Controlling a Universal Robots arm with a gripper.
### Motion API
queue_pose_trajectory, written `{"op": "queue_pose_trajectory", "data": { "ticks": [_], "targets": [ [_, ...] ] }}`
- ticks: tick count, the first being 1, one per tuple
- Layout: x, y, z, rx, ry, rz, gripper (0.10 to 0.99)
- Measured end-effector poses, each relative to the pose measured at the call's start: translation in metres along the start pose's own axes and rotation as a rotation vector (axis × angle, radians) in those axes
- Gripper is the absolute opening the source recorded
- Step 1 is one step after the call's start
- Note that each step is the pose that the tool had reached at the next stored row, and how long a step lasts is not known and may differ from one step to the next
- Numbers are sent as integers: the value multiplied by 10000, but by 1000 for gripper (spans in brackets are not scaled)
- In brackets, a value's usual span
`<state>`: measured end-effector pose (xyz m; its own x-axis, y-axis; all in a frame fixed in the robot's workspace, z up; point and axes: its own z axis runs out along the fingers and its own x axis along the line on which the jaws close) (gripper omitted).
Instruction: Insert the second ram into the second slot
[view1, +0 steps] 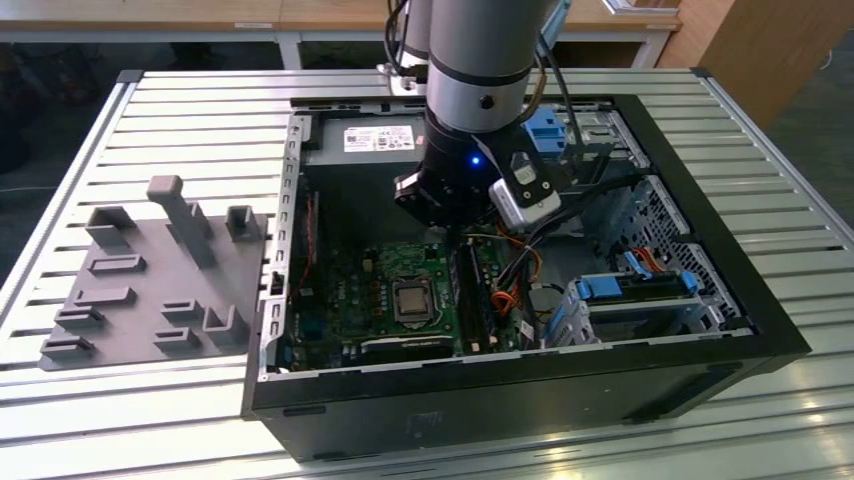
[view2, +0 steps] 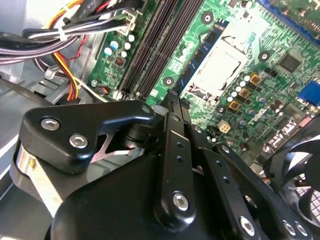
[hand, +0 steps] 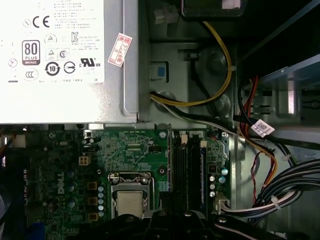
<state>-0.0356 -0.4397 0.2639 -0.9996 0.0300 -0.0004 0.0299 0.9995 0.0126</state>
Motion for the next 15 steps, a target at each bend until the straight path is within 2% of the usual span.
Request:
{"op": "queue_pose_trajectory", "data": {
  "ticks": [4,7,10,15],
  "targets": [
    [-2,-13,8,0,6,1,118],
    [-40,-13,24,1,46,1,118],
    [-45,-17,45,4,60,3,118],
    [-47,-74,91,1,69,1,118]
  ]
}}
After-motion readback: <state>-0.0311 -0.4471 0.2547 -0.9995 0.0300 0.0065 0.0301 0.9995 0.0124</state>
